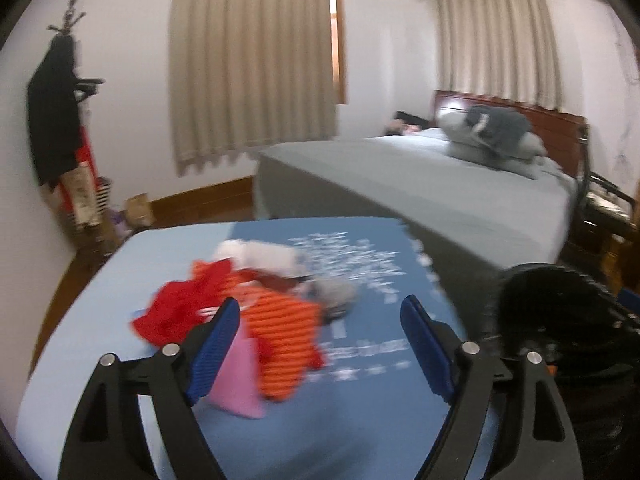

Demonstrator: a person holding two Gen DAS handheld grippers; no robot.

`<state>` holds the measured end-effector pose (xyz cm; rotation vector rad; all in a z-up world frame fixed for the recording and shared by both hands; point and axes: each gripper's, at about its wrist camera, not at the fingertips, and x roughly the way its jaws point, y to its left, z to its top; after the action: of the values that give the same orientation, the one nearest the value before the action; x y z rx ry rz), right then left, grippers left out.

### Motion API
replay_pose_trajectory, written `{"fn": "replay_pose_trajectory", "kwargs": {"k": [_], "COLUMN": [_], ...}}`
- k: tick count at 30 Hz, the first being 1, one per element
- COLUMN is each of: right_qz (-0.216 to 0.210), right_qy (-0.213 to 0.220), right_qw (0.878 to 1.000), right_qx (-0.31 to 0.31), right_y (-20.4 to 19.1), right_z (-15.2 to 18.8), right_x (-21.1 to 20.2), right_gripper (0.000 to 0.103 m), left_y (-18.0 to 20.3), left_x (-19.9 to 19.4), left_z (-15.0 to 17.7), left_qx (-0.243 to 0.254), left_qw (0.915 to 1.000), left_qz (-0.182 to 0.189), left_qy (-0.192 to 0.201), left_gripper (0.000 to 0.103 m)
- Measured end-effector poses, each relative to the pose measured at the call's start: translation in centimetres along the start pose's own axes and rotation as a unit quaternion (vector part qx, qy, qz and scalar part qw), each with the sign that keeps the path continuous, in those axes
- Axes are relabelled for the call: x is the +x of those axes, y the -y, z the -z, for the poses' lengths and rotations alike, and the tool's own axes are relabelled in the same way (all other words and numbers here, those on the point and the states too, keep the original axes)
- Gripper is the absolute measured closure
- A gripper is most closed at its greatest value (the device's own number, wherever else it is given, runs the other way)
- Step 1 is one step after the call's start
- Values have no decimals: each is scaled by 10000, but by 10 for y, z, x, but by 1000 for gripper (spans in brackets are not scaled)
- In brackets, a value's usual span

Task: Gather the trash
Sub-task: 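Drop the white tissue and orange mesh into the black bin with both grippers, then grasp the pink mask with the left gripper and lift it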

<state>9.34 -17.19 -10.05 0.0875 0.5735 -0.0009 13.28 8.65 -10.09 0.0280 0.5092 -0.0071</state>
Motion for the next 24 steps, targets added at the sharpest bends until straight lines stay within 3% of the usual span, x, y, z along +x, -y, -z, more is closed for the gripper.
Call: {"fn": "replay_pose_trajectory", "kwargs": {"k": [7,16,22,24], "right_qz": [-427,-590,-628,-651], "right_qy": [-85,-202,-297,-318], "right_qw": [9986,9970,9963,9960], "right_qx": [-299,-448,-506,-526], "right_y": [-52,-84,-91,-94], "right_z": [-3,-4,-1,-1], "right_x": [17,34,43,46], "right_gripper": [7,7,7,7], "left_y": [-47,-55,-45,-44], "left_x": [10,36,47,49], "left_z": [19,36,44,45], "left_qx": [-217,-303,-223,-208], "left_qw": [9985,9972,9966,9963], "left_qz": [-457,-416,-371,-364], "left_qy": [-221,-542,-694,-752], "left_gripper": [27,42,57,69]}}
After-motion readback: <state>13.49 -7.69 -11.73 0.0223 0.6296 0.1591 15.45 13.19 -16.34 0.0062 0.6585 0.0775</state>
